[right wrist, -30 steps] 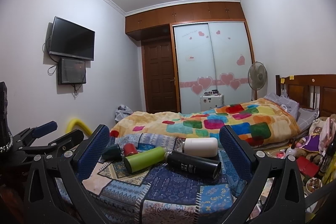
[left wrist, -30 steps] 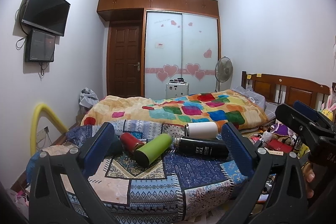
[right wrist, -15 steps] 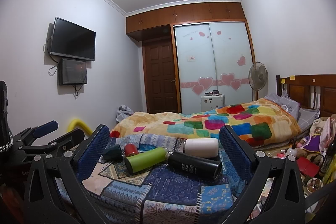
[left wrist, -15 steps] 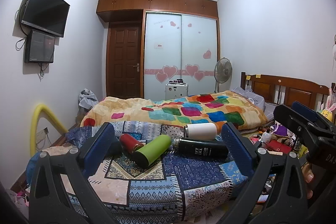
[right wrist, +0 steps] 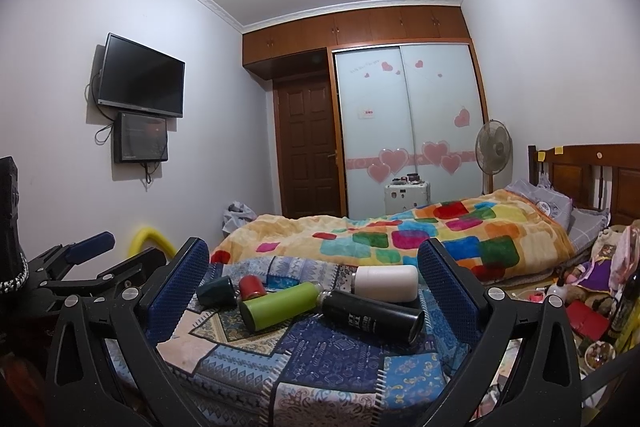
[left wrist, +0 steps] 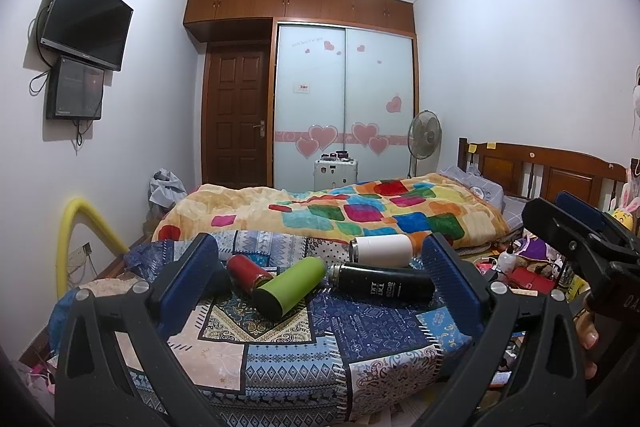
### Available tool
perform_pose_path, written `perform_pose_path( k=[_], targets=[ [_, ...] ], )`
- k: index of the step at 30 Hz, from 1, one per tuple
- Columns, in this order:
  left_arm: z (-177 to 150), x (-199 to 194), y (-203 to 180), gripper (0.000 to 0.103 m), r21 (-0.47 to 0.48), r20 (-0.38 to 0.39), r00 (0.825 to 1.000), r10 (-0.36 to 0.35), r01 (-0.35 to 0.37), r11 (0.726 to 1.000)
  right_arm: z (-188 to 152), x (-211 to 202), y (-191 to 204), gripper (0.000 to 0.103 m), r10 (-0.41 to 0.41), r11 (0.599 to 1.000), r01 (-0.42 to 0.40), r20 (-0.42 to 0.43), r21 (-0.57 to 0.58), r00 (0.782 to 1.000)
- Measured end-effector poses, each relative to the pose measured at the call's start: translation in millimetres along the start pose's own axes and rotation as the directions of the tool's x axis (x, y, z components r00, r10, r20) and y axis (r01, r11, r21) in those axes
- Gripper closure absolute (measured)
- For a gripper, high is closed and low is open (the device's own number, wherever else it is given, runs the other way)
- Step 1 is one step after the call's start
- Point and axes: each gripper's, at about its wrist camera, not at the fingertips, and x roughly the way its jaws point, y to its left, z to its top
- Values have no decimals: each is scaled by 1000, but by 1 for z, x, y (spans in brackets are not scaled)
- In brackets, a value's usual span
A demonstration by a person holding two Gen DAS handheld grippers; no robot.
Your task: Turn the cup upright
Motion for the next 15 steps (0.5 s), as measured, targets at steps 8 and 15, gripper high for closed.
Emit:
perform_pose_path(
  k=[8, 15],
  targets=[
    [-1, 0, -1, 0, -1, -4, 1000, 1, -1, 1000, -2, 0, 1, 0, 6, 1000, -6, 0, 1, 1000],
    [-4, 9, 0, 0, -5, -9, 1000, 11, -11, 1000, -7, 6, 0, 0, 14, 1000, -14, -15, 3, 1000]
  ],
)
